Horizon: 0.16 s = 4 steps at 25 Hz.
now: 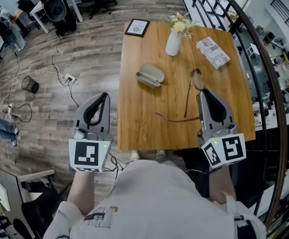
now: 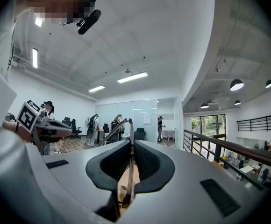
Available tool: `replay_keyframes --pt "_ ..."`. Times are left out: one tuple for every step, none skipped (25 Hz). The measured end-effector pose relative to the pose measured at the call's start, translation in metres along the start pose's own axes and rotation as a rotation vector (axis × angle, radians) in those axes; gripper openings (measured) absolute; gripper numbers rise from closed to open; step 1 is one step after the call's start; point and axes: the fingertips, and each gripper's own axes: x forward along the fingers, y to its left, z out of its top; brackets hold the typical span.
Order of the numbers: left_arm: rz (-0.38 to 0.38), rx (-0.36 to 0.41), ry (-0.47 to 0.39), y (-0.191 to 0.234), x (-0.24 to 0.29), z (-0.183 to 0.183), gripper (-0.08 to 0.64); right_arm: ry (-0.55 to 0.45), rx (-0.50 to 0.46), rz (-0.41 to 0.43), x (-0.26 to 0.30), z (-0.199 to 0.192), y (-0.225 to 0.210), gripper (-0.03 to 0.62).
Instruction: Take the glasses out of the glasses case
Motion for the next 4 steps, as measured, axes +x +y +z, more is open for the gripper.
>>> replay_keyframes --pt "0.0 -0.001 0.0 0.0004 0.0002 -0.0004 0.017 0.002 -0.001 0.002 0.0006 -0.0006 0.0005 0.044" --pt "0.0 -0.002 0.0 0.001 0.0003 -0.0007 0.017 0.004 -0.001 0.004 0.0013 -0.0012 0.0011 0.044" --pt "0.0 -0.003 0.0 0.0015 0.0003 -0.0011 0.017 0.007 -0.002 0.006 0.002 -0.0018 0.0018 0.044" --pt "0.0 -0.004 0.001 0.0021 0.0004 -0.0015 0.017 0.009 -0.002 0.009 0.0027 -0.0024 0.0024 0.044"
